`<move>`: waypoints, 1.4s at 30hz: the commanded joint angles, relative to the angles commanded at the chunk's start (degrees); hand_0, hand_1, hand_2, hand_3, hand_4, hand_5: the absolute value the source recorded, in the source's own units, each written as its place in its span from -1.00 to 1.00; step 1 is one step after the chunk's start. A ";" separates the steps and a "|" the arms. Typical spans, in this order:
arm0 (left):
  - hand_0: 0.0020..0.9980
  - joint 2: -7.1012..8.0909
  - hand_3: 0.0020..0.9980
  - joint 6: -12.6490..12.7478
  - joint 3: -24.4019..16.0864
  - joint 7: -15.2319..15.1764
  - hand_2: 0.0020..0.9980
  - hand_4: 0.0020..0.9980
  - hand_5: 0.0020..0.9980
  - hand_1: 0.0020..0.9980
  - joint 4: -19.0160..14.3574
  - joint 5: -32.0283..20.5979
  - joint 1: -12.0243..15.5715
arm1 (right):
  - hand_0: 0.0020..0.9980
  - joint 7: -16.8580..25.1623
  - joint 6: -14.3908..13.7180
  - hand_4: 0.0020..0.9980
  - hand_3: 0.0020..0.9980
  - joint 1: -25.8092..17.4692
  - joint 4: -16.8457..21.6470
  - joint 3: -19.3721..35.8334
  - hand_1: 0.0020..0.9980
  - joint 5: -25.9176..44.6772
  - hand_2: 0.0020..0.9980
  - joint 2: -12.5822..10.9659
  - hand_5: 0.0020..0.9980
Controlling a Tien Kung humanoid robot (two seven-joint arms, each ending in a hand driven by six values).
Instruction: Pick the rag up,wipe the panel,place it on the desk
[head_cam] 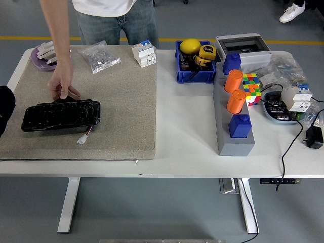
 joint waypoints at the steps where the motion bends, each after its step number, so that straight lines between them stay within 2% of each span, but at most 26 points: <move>1: -0.59 0.00 0.12 0.34 0.30 -0.54 0.07 0.12 -0.80 -0.64 0.54 -0.20 -0.13 | 0.37 0.00 0.00 1.00 0.33 0.00 -0.01 0.07 0.29 -0.04 0.40 0.01 -0.02; 6: -0.54 0.00 0.12 1.85 2.66 -3.66 0.06 0.13 -0.80 -0.58 3.81 -2.22 -0.99 | 0.37 -0.03 0.00 1.00 0.33 0.02 -0.08 0.32 0.29 -0.16 0.40 0.15 -0.02; 8: -0.54 -0.01 0.12 1.71 3.76 -4.39 0.06 0.13 -0.80 -0.58 4.85 -3.07 -1.26 | 0.37 -0.01 -0.04 1.00 0.33 0.07 -0.06 0.48 0.29 -0.25 0.40 0.16 -0.02; 9: -0.48 -0.05 0.13 1.56 4.13 -4.65 0.07 0.14 -0.81 -0.39 5.22 -3.35 -1.33 | 0.37 0.00 -0.05 1.00 0.33 0.09 -0.05 0.53 0.29 -0.28 0.40 0.16 -0.02; 14: -0.48 -0.19 0.13 0.98 5.41 -5.22 0.07 0.14 -0.81 -0.39 6.22 -4.03 -1.57 | 0.37 -0.01 -0.09 1.00 0.33 0.04 -0.01 0.75 0.29 -0.35 0.40 0.17 -0.02; 15: -0.47 -0.18 0.14 0.83 5.68 -5.32 0.07 0.16 -0.80 -0.28 6.31 -4.19 -1.63 | 0.37 -0.01 -0.12 1.00 0.33 0.02 -0.02 0.78 0.29 -0.36 0.40 0.17 -0.02; 20: -0.47 -0.29 0.14 0.23 6.12 -5.25 0.07 0.16 -0.80 -0.28 5.99 -4.74 -1.69 | 0.37 0.01 -0.17 1.00 0.33 0.03 -0.02 0.83 0.29 -0.35 0.40 0.13 -0.02; 21: -0.39 -0.34 0.14 -0.03 6.06 -5.38 0.10 0.29 -0.75 -0.03 5.75 -4.91 -1.65 | 0.37 0.01 -0.19 1.00 0.33 0.05 -0.03 0.85 0.29 -0.37 0.40 0.12 -0.02; 26: -0.39 -0.41 0.14 -0.95 5.85 -5.17 0.10 0.29 -0.75 -0.03 5.21 -4.78 -1.79 | 0.37 0.02 -0.23 1.00 0.33 0.00 -0.05 1.02 0.29 -0.42 0.40 0.15 -0.02; 27: -0.36 -0.41 0.17 -1.06 5.84 -5.07 0.17 0.50 -0.62 0.14 5.21 -4.76 -1.81 | 0.37 0.02 -0.23 1.00 0.34 0.00 -0.04 1.03 0.29 -0.43 0.40 0.15 -0.02; 32: -0.36 -0.17 0.17 -1.77 5.71 -4.84 0.17 0.50 -0.62 0.14 5.16 -4.27 -1.92 | 0.37 0.04 -0.28 1.00 0.34 0.06 -0.05 1.11 0.29 -0.45 0.40 0.09 -0.02; 33: -0.33 -0.14 0.24 -1.90 5.64 -4.80 0.32 0.65 -0.54 0.32 5.20 -4.25 -1.94 | 0.37 0.04 -0.30 1.00 0.34 0.05 -0.06 1.09 0.29 -0.43 0.40 0.08 -0.02; 38: -0.33 0.11 0.24 -2.54 5.29 -4.51 0.32 0.65 -0.54 0.32 4.92 -3.90 -1.84 | 0.37 -0.01 -0.34 1.00 0.34 0.00 -0.13 0.87 0.29 -0.35 0.40 -0.03 -0.02; 39: -0.32 0.15 0.36 -2.61 5.14 -4.51 0.44 0.77 -0.42 0.34 4.81 -3.72 -1.82 | 0.37 -0.01 -0.35 1.00 0.33 -0.01 -0.13 0.83 0.29 -0.33 0.40 -0.04 -0.03; 42: -0.32 0.28 0.36 -2.87 4.69 -4.56 0.44 0.77 -0.42 0.34 4.52 -3.60 -1.73 | 0.37 -0.03 -0.35 1.00 0.33 -0.01 -0.14 0.73 0.29 -0.32 0.40 -0.08 -0.03</move>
